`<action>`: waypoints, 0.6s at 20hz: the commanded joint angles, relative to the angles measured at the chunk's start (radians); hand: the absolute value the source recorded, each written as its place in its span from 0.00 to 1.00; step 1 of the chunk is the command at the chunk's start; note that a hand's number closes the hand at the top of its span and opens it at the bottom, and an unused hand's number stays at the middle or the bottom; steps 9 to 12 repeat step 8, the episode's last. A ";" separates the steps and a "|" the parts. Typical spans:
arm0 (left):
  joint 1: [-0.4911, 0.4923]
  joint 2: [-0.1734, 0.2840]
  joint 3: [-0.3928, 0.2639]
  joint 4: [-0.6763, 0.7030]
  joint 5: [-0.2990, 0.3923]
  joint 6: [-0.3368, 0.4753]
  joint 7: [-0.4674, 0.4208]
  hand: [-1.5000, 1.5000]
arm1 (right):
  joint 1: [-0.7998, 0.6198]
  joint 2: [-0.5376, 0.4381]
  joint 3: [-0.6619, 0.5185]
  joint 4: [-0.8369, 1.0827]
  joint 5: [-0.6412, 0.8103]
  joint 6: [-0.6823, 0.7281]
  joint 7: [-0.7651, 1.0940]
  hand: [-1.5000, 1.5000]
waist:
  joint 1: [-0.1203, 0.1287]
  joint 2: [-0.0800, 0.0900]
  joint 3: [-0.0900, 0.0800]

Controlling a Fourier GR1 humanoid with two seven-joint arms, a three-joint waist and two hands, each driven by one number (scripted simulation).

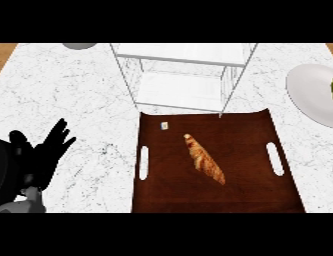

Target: Pick the bell pepper from the tray and place it in the tiered shelf

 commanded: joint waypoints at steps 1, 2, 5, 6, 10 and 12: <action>0.018 0.002 0.003 0.009 0.022 -0.025 0.029 0.50 | 0.042 -0.064 -0.033 -0.159 -0.028 0.060 0.110 0.00 | -0.004 0.001 -0.006; -0.025 -0.015 -0.010 0.063 -0.019 0.012 0.013 0.50 | 0.103 -0.108 -0.084 -0.159 -0.112 0.092 0.018 0.00 | -0.009 0.007 -0.006; 0.008 -0.003 -0.003 0.020 0.003 -0.010 0.038 0.50 | 0.189 -0.124 -0.068 -0.344 -0.161 0.217 0.109 0.00 | -0.011 0.001 -0.006; 0.006 -0.018 -0.026 -0.025 -0.005 0.000 0.062 0.50 | 0.250 -0.112 -0.069 -0.396 -0.164 0.198 0.103 0.00 | -0.005 0.003 -0.006; -0.017 0.005 0.013 0.067 0.011 -0.029 0.012 0.50 | 0.265 -0.180 -0.113 -0.401 -0.238 0.264 0.078 0.00 | -0.002 0.007 -0.006; -0.017 0.005 0.013 0.067 0.011 -0.029 0.012 0.50 | 0.265 -0.180 -0.113 -0.401 -0.238 0.264 0.078 0.00 | -0.002 0.007 -0.006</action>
